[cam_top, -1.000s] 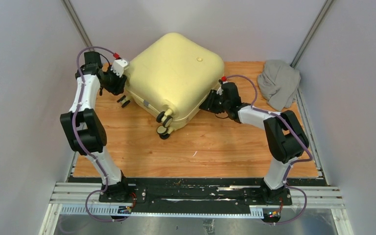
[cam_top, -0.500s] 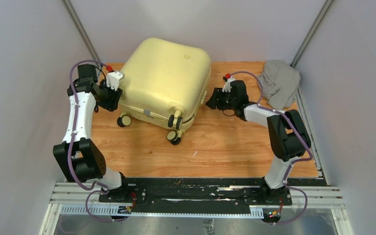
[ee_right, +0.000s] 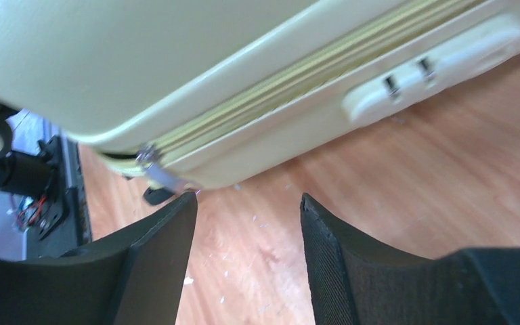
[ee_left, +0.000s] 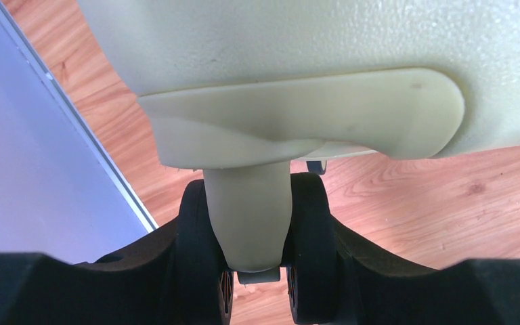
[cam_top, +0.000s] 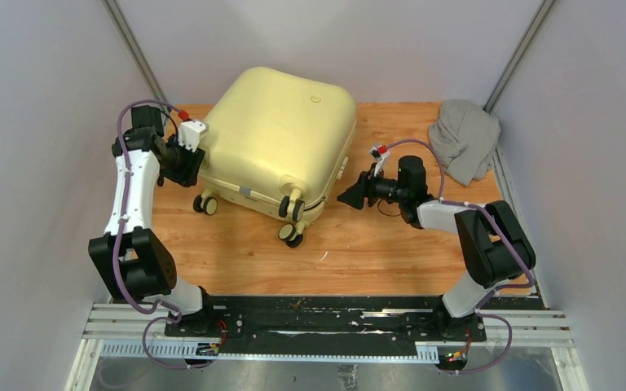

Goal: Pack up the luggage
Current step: Zip the luggage at the center of the board.

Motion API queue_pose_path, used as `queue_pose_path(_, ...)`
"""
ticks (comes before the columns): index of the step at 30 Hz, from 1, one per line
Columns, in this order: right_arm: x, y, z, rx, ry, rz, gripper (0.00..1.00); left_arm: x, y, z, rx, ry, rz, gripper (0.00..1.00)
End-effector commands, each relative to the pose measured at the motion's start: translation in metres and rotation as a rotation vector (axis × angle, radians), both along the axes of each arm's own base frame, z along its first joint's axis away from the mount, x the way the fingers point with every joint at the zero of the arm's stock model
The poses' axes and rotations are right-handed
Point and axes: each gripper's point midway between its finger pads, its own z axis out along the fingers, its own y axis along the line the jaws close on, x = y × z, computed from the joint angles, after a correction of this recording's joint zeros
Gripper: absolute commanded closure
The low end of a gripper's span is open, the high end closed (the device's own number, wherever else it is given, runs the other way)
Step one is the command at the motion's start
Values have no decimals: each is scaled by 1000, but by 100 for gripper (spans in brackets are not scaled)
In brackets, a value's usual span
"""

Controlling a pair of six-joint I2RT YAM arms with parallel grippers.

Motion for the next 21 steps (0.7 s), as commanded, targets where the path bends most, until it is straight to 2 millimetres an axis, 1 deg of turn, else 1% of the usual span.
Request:
queue_pose_path(1, -30, 2, 17, 59, -48, 97, 38, 14, -4, 23, 22, -114, -53, 100)
queue_pose_path(3, -41, 8, 20, 67, -59, 141, 35, 16, -2, 19, 25, -101, -31, 100)
queue_pose_path(5, -48, 16, 22, 63, -74, 185, 33, 17, 0, 18, 23, -95, -16, 100)
queue_pose_path(8, -46, 28, 25, 30, -98, 224, 30, 18, 0, 19, 17, -93, 0, 100)
queue_pose_path(12, -43, 41, 25, 5, -99, 277, 30, 16, -2, 24, 10, -109, 5, 100)
queue_pose_path(16, -52, 54, 27, -10, -111, 337, 31, 10, -7, 26, -10, -117, -5, 100)
queue_pose_path(18, -54, 58, 22, -46, -108, 350, 32, 6, -10, 23, -19, -111, -13, 100)
queue_pose_path(21, -52, 58, 4, -141, -80, 346, 34, -3, -14, 17, -26, -100, -24, 100)
